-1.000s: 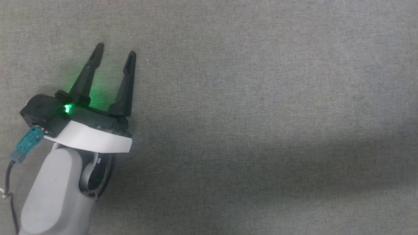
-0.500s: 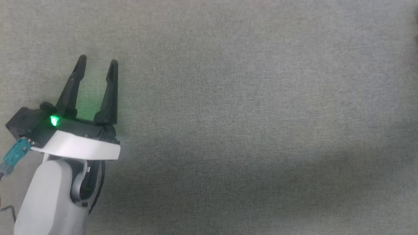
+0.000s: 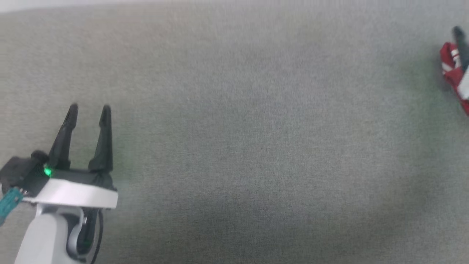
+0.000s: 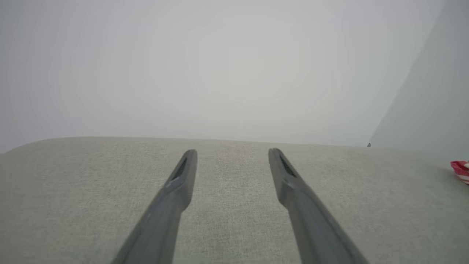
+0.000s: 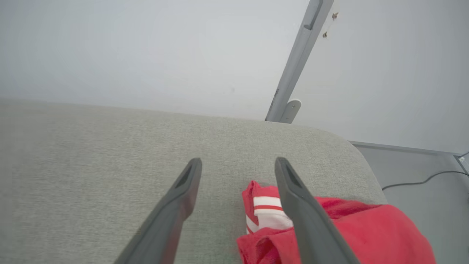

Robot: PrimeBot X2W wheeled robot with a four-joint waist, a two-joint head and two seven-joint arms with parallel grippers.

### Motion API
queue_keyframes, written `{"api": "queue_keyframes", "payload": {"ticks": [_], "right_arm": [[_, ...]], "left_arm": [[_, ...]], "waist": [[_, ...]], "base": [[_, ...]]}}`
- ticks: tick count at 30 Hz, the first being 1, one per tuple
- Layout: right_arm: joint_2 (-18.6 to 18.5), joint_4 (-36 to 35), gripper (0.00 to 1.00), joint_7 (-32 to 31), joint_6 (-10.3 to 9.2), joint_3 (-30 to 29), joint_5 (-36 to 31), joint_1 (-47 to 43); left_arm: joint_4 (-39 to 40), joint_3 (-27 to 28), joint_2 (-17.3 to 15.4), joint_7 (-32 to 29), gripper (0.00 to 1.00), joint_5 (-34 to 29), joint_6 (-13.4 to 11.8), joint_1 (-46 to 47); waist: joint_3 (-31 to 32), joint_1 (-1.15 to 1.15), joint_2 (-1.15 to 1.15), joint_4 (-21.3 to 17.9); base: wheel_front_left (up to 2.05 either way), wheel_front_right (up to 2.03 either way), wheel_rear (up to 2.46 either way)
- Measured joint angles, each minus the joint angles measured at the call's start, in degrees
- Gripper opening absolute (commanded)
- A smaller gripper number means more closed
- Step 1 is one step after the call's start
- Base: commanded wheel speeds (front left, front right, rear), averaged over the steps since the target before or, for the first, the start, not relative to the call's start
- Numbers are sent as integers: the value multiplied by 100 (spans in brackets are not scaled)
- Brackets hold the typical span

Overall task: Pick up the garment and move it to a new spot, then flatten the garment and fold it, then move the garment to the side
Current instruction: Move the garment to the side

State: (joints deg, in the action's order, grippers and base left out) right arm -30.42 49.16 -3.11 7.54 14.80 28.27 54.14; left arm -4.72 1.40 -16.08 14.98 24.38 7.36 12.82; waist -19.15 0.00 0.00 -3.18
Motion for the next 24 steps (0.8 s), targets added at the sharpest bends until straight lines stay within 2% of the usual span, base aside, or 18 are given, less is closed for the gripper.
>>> {"api": "queue_keyframes", "payload": {"ticks": [13,21,24], "right_arm": [[601,-270,100,1628,0,-81,-143,-1373],[861,-732,100,1793,0,-342,-456,-2348],[939,-1280,100,1807,0,-637,-770,-2757]], "left_arm": [[9,504,-44,0,100,11,-1,-1007],[54,743,-14,0,100,33,-1,-1533],[23,749,-29,0,100,34,-1,-1713]], "waist": [[904,0,0,160],[1325,0,0,182],[1443,0,0,180]], "base": [[0,0,0],[0,0,0],[0,0,0]]}}
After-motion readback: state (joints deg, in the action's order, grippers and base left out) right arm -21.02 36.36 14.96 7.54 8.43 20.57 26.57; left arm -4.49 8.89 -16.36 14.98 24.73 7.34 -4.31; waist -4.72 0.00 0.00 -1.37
